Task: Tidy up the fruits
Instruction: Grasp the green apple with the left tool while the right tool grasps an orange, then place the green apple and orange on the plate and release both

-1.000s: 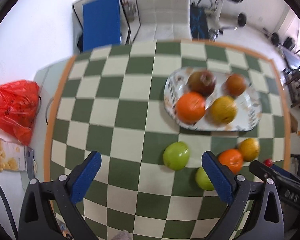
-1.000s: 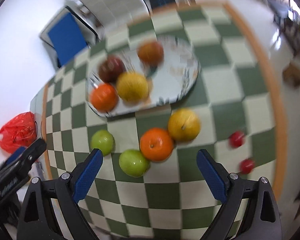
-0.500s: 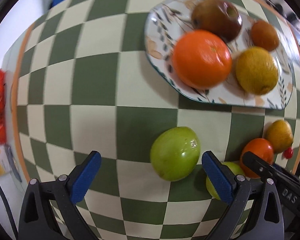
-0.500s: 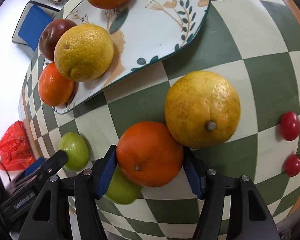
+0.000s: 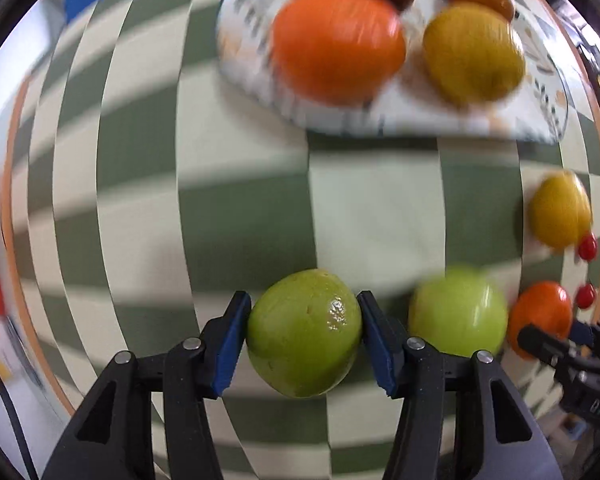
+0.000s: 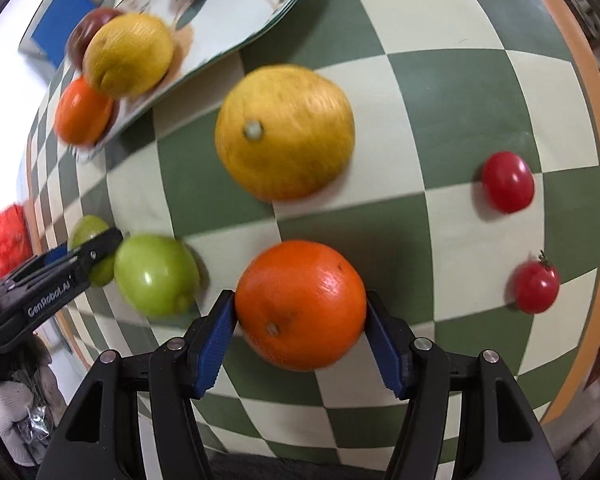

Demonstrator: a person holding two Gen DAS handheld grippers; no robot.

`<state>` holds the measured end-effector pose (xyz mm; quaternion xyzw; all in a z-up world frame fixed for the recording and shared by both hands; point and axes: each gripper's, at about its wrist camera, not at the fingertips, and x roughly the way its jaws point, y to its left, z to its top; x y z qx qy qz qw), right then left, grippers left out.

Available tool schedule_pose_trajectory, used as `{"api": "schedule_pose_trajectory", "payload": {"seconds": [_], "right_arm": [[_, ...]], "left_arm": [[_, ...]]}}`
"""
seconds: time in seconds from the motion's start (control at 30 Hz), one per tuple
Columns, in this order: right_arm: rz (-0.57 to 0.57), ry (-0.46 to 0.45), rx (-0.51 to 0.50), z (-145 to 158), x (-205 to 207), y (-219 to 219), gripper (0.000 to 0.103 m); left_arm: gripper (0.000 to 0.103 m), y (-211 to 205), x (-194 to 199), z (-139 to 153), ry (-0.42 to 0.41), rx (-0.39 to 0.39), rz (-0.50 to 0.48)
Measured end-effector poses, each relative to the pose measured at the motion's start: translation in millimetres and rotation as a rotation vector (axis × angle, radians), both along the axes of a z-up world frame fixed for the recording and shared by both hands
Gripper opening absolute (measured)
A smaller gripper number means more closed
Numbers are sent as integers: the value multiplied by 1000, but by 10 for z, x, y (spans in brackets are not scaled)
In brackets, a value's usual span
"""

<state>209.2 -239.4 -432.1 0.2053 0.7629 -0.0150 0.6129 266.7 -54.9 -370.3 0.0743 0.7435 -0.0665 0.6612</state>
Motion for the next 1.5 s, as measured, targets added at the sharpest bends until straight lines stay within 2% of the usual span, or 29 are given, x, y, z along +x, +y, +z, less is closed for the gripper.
{"api": "schedule_pose_trajectory", "payload": {"seconds": [0.2, 0.33, 0.4, 0.53, 0.67, 0.8, 0.83, 1.0, 1.1, 1.2, 1.3, 1.4, 1.5], "right_arm": [[128, -19, -23, 142, -170, 248, 65], [121, -47, -71, 111, -192, 274, 65], [90, -55, -60, 29, 16, 42, 67], [48, -72, -28, -68, 91, 10, 67], [105, -81, -51, -70, 130, 133, 65], [168, -76, -19, 59, -19, 253, 65], [181, -65, -15, 67, -63, 261, 65], [159, -9, -26, -107, -193, 205, 68], [125, -46, -27, -68, -202, 161, 66], [136, -48, -28, -23, -264, 101, 66], [117, -57, 16, 106, -262, 40, 65], [96, -106, 55, 338, -158, 2, 65], [61, -182, 96, 690, 139, -145, 65]], "left_arm": [[52, 247, -547, -27, 59, -44, 121], [52, 292, -617, -110, 61, -45, 153], [52, 319, -619, -118, 46, -41, 148], [52, 362, -664, -111, 29, -27, 131], [52, 343, -727, -118, 30, -35, 135], [52, 323, -768, -60, 16, -34, 113], [52, 299, -665, -131, 19, -35, 109], [52, 278, -705, -177, 17, -30, 104], [52, 216, -754, -165, 8, -29, 101], [52, 181, -706, 7, -15, -54, 102], [52, 197, -563, 267, -44, -110, 121], [52, 199, -295, 619, -95, -179, 149], [52, 187, 120, 977, -151, -224, 159]]}}
